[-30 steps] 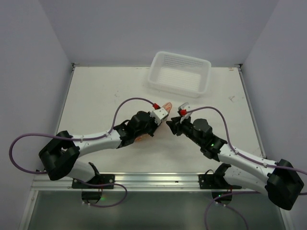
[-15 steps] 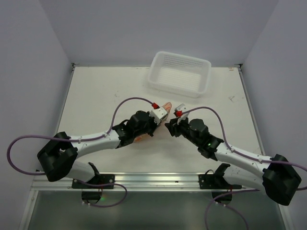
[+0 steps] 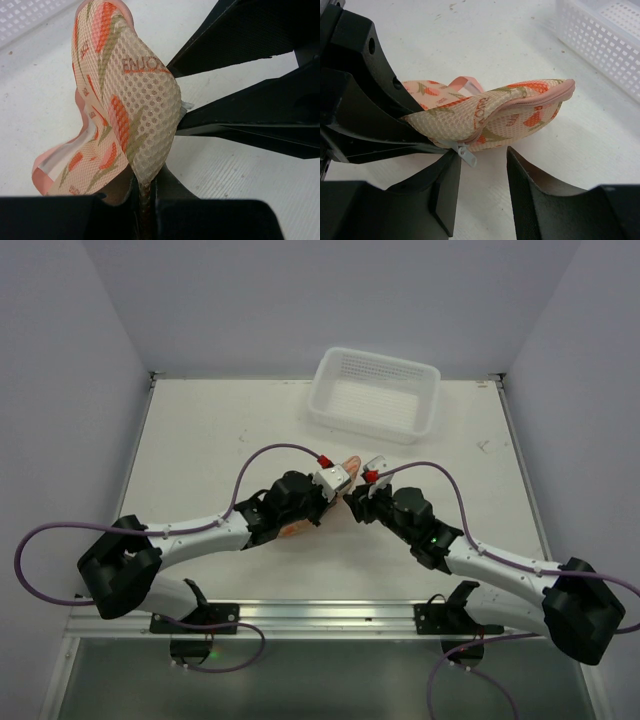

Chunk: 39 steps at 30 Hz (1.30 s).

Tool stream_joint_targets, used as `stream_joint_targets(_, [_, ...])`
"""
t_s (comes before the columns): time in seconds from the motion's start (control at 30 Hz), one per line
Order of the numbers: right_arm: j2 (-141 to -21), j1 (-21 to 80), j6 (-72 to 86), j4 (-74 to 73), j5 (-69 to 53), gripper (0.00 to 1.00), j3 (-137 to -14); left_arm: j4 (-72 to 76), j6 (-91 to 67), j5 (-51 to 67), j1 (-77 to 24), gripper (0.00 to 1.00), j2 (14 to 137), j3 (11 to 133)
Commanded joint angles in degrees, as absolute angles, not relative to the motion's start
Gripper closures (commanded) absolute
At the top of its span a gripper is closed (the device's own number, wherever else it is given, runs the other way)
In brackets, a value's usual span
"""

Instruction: Unzip the laundry bag and remove the bra

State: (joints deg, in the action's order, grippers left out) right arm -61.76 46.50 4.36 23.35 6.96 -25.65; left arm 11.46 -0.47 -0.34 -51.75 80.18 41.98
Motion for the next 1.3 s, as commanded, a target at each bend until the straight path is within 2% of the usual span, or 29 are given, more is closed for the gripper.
stream_joint_targets(0.0, [-62.23,46.85,2.99,27.51,8.26,0.57,-27.6,13.01,-1.14,1.67,-51.33,1.0,79.19,42.63])
stream_joint_targets(0.07, [-62.4,46.85,2.9,27.6,8.61,0.59,-27.77,13.01,-1.14,1.93,-51.33,1.0,79.19,42.63])
stream_joint_targets(0.17, [-62.93,46.85,2.99,26.81,9.14,0.74,-28.3,13.09,-1.14,1.93,-51.33,1.0,79.28,42.63])
stream_joint_targets(0.2, [-62.93,46.85,2.99,26.72,9.23,0.84,-28.3,13.1,-1.14,1.93,-51.33,1.0,79.28,42.71])
stream_joint_targets(0.27, [-62.41,46.85,2.99,26.55,9.49,0.99,-28.3,13.1,-1.14,1.93,-51.33,1.0,79.28,42.71])
stream_joint_targets(0.77, [-60.47,46.85,3.34,23.82,12.84,1.0,-27.95,12.83,-0.44,1.58,-51.33,1.0,79.01,42.45])
stream_joint_targets(0.8, [-60.38,46.85,3.43,23.04,11.96,0.99,-28.12,12.83,-0.44,1.58,-51.33,1.0,78.93,42.45])
stream_joint_targets(0.87, [-60.03,46.85,3.6,21.71,8.54,0.79,-28.04,12.83,-0.35,1.23,-51.33,1.0,78.75,42.45])
stream_joint_targets(0.9, [-59.68,46.85,3.6,22.14,7.05,0.6,-27.6,12.66,-0.44,1.06,-51.33,1.0,78.66,42.54])
stream_joint_targets(0.97, [-58.89,46.85,4.39,19.26,7.02,0.46,-28.65,10.91,-0.79,0.36,-51.33,1.0,78.22,43.5])
stream_joint_targets(1.1, [-57.48,46.58,9.75,11.01,16.26,0.44,-32.07,10.28,-1.41,1.84,-51.33,1.0,75.59,43.42])
stream_joint_targets(1.17, [-57.57,46.41,8.79,6.18,9.89,0.44,-34.18,10.28,-1.76,2.37,-51.33,1.0,74.36,43.24])
stream_joint_targets(1.27, [-58.1,45.62,14.57,-3.56,6.61,0.44,-39.26,9.76,-2.2,1.67,-51.33,1.0,74.35,43.24])
